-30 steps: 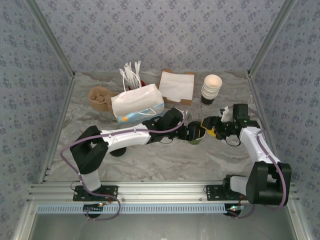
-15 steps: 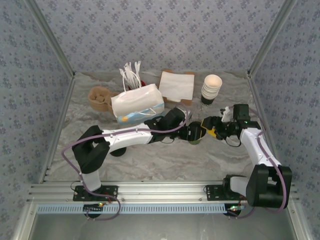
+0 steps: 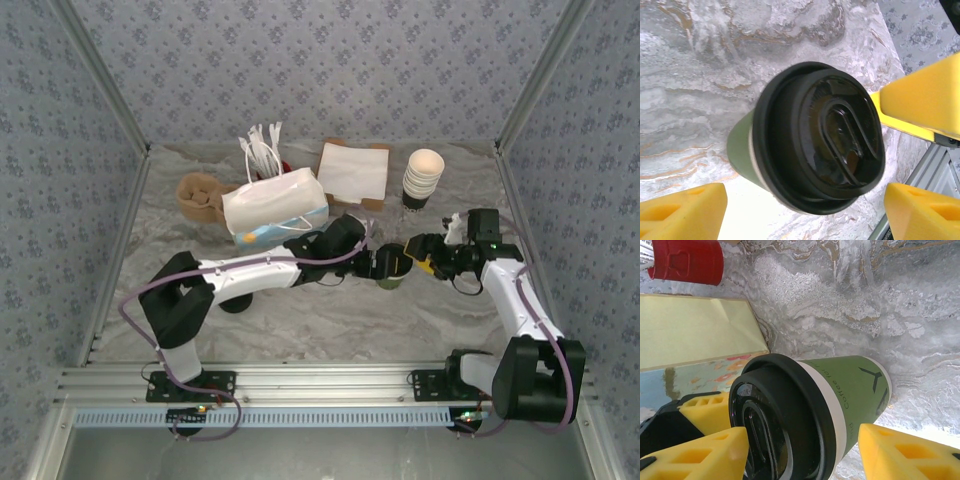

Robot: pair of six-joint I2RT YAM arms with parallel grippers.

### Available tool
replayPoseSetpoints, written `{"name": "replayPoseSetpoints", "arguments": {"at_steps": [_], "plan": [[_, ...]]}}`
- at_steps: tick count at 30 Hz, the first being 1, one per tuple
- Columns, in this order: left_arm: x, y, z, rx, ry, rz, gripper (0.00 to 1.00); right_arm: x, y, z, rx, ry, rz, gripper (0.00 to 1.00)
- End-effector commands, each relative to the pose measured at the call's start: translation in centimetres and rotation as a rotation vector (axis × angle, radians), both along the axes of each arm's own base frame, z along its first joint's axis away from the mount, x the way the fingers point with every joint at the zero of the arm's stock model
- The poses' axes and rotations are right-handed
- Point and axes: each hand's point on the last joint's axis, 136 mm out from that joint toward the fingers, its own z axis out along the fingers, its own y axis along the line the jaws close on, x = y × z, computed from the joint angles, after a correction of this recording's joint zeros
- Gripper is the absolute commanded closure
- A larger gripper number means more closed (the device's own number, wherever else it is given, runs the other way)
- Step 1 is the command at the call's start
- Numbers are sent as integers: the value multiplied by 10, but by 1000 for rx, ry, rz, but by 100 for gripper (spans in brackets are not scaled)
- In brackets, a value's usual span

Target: Pack the takeout coffee

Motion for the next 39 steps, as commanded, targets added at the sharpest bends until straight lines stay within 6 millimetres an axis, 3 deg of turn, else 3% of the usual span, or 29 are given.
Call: {"name": "replayPoseSetpoints", "arguments": {"at_steps": [1,12,19,26,39], "plan": [[7,1,14,-71,23,36,20,-6,0,-1,-22,-5,14,39],[18,-5,-3,-96,85,52,29,-13,1,-12,-21,16,16,45],[10,3,-43,-30,135,54,39,-22,1,-22,-29,35,13,46],[3,10,-60,-2,150,56,41,-27,0,-34,-34,59,1,46],[-7,27,-100,29,204,89,46,-20,3,-19,-38,26,14,43]]}}
